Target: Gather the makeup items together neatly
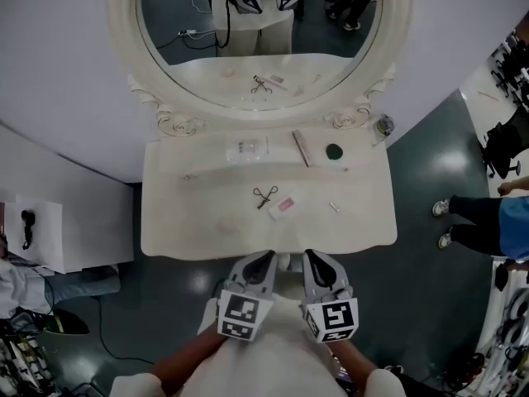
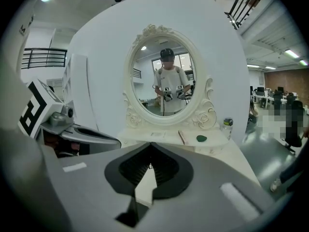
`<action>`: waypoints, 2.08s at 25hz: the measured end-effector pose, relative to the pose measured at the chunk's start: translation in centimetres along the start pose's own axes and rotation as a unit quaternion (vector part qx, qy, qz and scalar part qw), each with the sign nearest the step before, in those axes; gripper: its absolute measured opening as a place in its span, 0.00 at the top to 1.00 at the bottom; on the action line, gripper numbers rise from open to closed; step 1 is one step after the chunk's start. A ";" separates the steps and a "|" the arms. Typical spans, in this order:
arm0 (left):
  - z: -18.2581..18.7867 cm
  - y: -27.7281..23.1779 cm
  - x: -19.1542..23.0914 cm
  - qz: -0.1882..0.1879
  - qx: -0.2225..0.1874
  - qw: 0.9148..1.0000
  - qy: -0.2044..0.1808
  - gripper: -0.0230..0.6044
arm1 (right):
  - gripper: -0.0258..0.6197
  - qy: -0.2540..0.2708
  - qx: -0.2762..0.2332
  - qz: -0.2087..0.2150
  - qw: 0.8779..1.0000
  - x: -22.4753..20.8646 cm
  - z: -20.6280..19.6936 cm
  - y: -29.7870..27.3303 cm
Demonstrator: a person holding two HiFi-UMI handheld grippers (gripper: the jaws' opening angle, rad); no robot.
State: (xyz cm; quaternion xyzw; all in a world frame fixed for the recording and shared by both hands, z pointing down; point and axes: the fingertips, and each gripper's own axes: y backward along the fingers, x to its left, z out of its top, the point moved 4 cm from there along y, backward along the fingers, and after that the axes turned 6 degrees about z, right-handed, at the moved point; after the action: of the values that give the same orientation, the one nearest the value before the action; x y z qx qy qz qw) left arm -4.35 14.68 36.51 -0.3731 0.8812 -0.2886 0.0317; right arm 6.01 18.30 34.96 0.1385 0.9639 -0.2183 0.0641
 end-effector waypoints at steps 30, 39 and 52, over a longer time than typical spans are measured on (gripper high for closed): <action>-2.6 -13.3 -3.7 -0.015 0.086 0.996 -0.006 0.96 | 0.96 -0.007 0.068 -0.035 0.997 -14.2 -6.2 -5.8; -3.4 -16.2 -3.9 -0.019 0.101 0.995 -0.004 0.96 | 0.96 -0.012 0.091 -0.043 0.995 -16.6 -8.5 -7.1; -5.9 -18.9 -4.0 -0.015 0.138 0.990 -0.022 0.96 | 0.94 -0.012 0.119 -0.047 0.992 -19.1 -11.0 -9.0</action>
State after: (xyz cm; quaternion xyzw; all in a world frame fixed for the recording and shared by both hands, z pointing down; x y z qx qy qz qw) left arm 9.06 9.77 50.90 -0.3843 0.8264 -0.3998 0.0978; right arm 20.85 10.76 52.01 0.0975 0.9355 -0.3363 0.0483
